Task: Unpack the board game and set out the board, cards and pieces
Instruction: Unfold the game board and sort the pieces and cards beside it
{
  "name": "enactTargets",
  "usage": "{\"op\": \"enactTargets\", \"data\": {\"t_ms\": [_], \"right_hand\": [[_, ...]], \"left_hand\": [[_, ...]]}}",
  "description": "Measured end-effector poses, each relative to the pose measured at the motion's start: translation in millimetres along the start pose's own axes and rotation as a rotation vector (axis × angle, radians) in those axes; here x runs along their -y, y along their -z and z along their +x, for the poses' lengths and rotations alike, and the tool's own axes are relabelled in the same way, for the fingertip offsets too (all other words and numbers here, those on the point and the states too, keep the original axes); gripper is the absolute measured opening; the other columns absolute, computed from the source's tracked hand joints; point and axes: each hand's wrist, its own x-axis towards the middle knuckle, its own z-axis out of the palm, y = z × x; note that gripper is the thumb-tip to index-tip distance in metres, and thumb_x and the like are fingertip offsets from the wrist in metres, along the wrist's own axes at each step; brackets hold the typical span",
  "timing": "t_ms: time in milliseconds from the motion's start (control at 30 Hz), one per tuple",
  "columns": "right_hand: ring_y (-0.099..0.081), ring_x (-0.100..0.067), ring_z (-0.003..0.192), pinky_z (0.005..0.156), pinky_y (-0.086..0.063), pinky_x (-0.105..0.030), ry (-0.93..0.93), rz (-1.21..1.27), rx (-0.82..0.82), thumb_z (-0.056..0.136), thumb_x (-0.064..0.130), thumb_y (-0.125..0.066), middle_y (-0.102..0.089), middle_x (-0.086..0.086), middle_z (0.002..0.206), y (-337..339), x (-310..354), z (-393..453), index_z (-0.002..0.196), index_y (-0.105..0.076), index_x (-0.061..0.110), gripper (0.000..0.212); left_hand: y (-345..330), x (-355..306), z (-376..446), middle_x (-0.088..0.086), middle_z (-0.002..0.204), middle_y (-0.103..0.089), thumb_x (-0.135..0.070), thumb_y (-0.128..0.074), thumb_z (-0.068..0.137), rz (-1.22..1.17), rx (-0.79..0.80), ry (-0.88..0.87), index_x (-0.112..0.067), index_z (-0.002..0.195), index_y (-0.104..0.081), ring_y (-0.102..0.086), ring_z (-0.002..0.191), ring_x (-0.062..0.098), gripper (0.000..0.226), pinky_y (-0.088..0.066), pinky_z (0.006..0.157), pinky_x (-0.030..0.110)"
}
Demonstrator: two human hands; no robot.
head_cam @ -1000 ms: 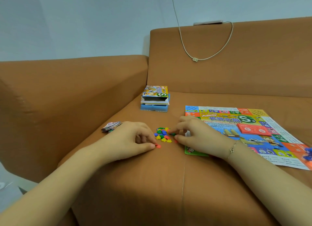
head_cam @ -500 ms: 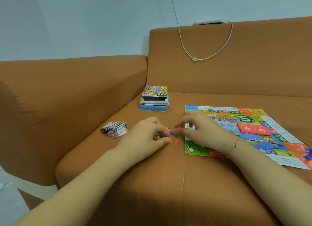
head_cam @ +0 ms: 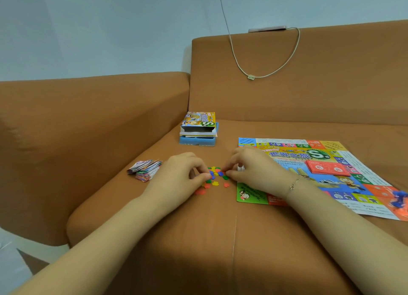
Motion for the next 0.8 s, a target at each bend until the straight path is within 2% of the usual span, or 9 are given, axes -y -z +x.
{"op": "enactTargets", "data": {"t_ms": [67, 167, 333, 400, 467, 533, 600, 700, 800], "right_hand": [[-0.051, -0.015, 0.092, 0.078, -0.043, -0.032, -0.011, 0.000, -0.018, 0.086, 0.030, -0.064, -0.061, 0.005, 0.087, 0, 1, 2, 0.094, -0.074, 0.028, 0.013], [-0.052, -0.015, 0.092, 0.077, -0.042, -0.031, -0.019, -0.032, -0.037, 0.087, 0.033, -0.063, -0.061, 0.006, 0.088, 1, 4, 1, 0.092, -0.073, 0.027, 0.013], [-0.053, -0.019, 0.098, 0.080, -0.035, -0.031, 0.024, -0.170, -0.057, 0.093, 0.031, -0.051, -0.061, 0.001, 0.097, 1, 6, 0, 0.099, -0.070, 0.022, 0.021], [-0.052, -0.019, 0.097, 0.079, -0.034, -0.031, 0.012, -0.181, -0.066, 0.094, 0.030, -0.049, -0.058, 0.002, 0.094, 3, 5, -2, 0.097, -0.067, 0.018, 0.022], [-0.051, -0.017, 0.089, 0.073, -0.031, -0.027, -0.003, -0.119, -0.093, 0.094, 0.028, -0.050, -0.052, 0.007, 0.082, 6, 4, -5, 0.089, -0.064, 0.016, 0.020], [-0.050, -0.014, 0.079, 0.068, -0.032, -0.026, -0.017, 0.073, -0.091, 0.092, 0.028, -0.055, -0.051, 0.010, 0.074, 11, 7, -11, 0.079, -0.062, 0.017, 0.019], [-0.054, -0.013, 0.074, 0.066, -0.041, -0.028, -0.002, 0.270, -0.034, 0.088, 0.028, -0.061, -0.059, 0.007, 0.075, 14, 11, -17, 0.072, -0.066, 0.021, 0.018], [-0.052, -0.006, 0.071, 0.066, -0.036, -0.024, 0.024, 0.187, 0.050, 0.085, 0.033, -0.065, -0.057, 0.010, 0.073, 11, 11, -21, 0.068, -0.062, 0.031, 0.017], [-0.045, 0.003, 0.069, 0.071, -0.027, -0.018, 0.038, 0.068, 0.028, 0.085, 0.036, -0.065, -0.052, 0.018, 0.074, 11, 10, -21, 0.081, -0.067, 0.031, 0.006]], "left_hand": [[4, 0, -1, -0.010, 0.082, -0.059, -0.028, -0.068, 0.084, 0.020, -0.027, 0.002, -0.025, 0.080, -0.068, -0.054, 0.070, 0.003, 0.005, -0.042, 0.066, 0.019], [16, 1, -1, -0.010, 0.083, -0.061, -0.027, -0.066, 0.085, 0.026, -0.003, 0.053, -0.024, 0.080, -0.067, -0.055, 0.071, 0.005, 0.006, -0.042, 0.067, 0.019], [32, 3, -9, -0.011, 0.081, -0.060, -0.032, -0.070, 0.081, 0.049, 0.237, 0.110, -0.028, 0.078, -0.070, -0.055, 0.072, 0.002, 0.005, -0.040, 0.058, 0.009], [32, 4, -12, -0.012, 0.082, -0.060, -0.030, -0.071, 0.081, 0.052, 0.236, 0.104, -0.028, 0.078, -0.070, -0.054, 0.073, -0.001, 0.003, -0.039, 0.060, 0.006], [30, 5, -13, -0.011, 0.086, -0.062, -0.028, -0.072, 0.081, 0.033, 0.201, 0.089, -0.029, 0.083, -0.070, -0.054, 0.072, 0.000, 0.003, -0.040, 0.061, 0.007], [28, 6, -13, -0.011, 0.089, -0.064, -0.025, -0.071, 0.081, 0.007, 0.173, 0.069, -0.030, 0.092, -0.069, -0.054, 0.069, 0.001, 0.012, -0.041, 0.062, 0.008], [26, 5, -13, -0.013, 0.091, -0.063, -0.023, -0.070, 0.082, -0.008, 0.153, 0.034, -0.029, 0.099, -0.067, -0.054, 0.069, 0.002, 0.017, -0.040, 0.062, 0.008], [25, 2, -13, -0.013, 0.096, -0.060, -0.020, -0.064, 0.087, -0.013, 0.150, -0.046, -0.028, 0.100, -0.067, -0.057, 0.076, 0.010, 0.016, -0.039, 0.065, 0.008], [22, 1, -15, -0.014, 0.095, -0.055, -0.021, -0.062, 0.090, -0.025, 0.209, -0.109, -0.029, 0.104, -0.070, -0.054, 0.076, 0.010, 0.018, -0.038, 0.065, 0.009]]}}
